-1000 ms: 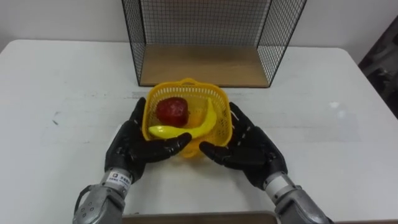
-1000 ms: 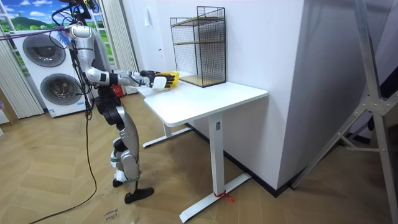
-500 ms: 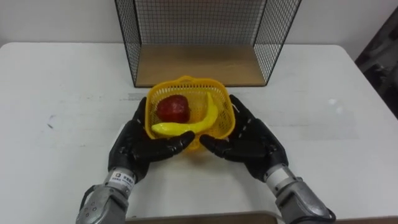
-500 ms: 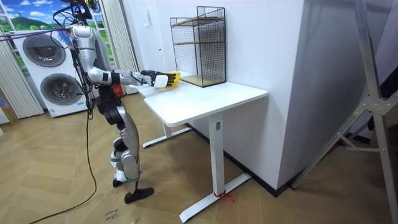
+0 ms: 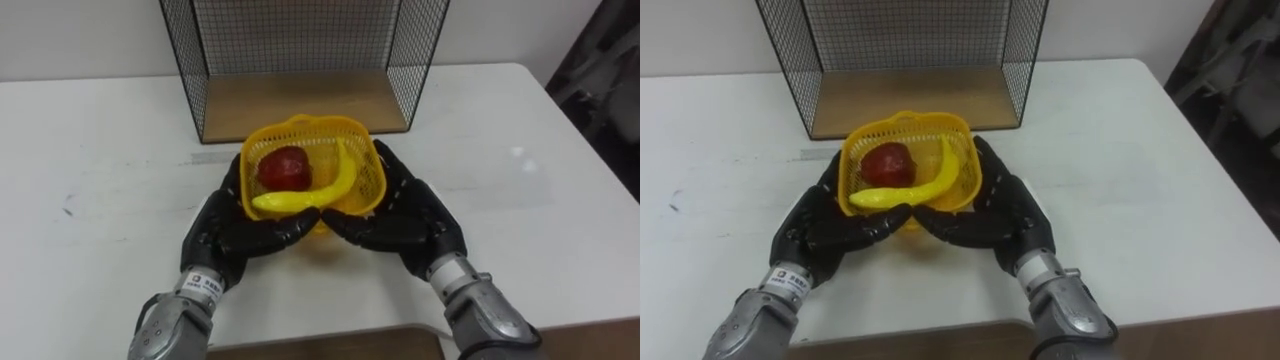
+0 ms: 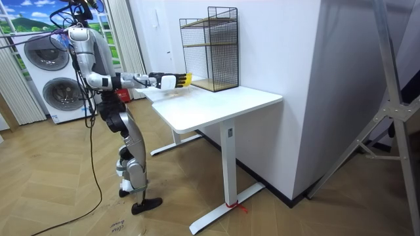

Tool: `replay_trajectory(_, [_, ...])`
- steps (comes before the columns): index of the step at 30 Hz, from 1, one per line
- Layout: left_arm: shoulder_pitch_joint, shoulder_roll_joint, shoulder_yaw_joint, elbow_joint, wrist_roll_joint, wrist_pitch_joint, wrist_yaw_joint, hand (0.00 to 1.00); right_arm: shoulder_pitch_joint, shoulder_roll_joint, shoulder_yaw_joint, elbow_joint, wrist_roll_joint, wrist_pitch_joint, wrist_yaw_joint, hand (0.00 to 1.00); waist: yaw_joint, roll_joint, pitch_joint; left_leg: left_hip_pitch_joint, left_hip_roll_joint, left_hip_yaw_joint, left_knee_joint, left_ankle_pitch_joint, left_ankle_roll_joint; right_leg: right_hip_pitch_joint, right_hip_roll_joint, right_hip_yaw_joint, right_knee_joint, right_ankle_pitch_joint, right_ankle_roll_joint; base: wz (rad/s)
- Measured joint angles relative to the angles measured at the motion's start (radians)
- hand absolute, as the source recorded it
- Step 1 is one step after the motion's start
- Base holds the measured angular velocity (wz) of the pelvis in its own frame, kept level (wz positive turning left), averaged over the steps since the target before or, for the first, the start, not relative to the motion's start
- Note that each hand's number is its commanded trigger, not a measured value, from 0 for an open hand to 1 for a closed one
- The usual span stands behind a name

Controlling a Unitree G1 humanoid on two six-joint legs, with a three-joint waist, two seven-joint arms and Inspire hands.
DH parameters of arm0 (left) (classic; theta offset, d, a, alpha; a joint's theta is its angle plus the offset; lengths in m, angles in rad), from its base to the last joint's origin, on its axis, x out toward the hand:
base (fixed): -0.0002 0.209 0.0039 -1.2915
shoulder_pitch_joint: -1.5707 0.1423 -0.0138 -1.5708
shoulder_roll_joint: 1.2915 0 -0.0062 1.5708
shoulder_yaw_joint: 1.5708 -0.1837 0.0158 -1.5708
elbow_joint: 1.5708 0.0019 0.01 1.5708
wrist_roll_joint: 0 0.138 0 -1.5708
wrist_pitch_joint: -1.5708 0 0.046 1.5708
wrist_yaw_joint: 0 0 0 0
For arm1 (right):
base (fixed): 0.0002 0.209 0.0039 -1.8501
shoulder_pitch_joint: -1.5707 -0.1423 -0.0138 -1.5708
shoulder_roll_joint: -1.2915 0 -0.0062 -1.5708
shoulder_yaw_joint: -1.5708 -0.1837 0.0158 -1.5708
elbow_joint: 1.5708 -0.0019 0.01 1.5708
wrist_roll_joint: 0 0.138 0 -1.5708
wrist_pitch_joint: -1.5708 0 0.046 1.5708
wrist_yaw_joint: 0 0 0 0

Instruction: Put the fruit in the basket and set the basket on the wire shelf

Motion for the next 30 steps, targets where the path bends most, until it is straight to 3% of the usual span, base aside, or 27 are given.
replay_trajectory(6, [-0.031,0.003,-0.024,0.000,0.000,-0.031,0.003,0.00,0.000,-0.005,0.000,-0.005,0.002,-0.054,-0.019,0.00,0.000,0.004,0.0012,0.009,0.003,0.021,-0.003,0.000,0.000,-0.001,0.006,0.021,0.000,0.000,0.000,-0.10])
replay_trajectory(12, [-0.032,0.003,-0.029,-0.002,0.001,-0.035,0.008,0.00,-0.001,-0.005,0.000,-0.008,0.000,-0.054,-0.021,0.00,-0.001,0.002,0.0016,0.011,0.005,0.023,-0.008,0.000,0.000,-0.003,0.009,0.024,0.000,0.000,0.000,-0.02])
replay_trajectory(19, [-0.034,0.003,-0.021,-0.032,0.002,-0.042,0.008,0.00,-0.014,-0.004,-0.001,-0.026,-0.008,-0.054,-0.021,0.00,0.005,-0.016,0.0083,0.009,0.006,0.024,-0.007,0.000,-0.001,-0.005,0.010,0.023,-0.002,0.000,0.000,0.00])
replay_trajectory(30, [-0.034,0.003,-0.006,-0.092,0.005,-0.045,0.008,0.00,-0.024,-0.001,0.000,-0.062,-0.008,-0.077,-0.021,0.00,0.006,-0.020,0.0061,0.015,0.008,0.024,0.002,-0.001,-0.002,0.000,0.011,0.022,-0.003,0.001,-0.001,0.00])
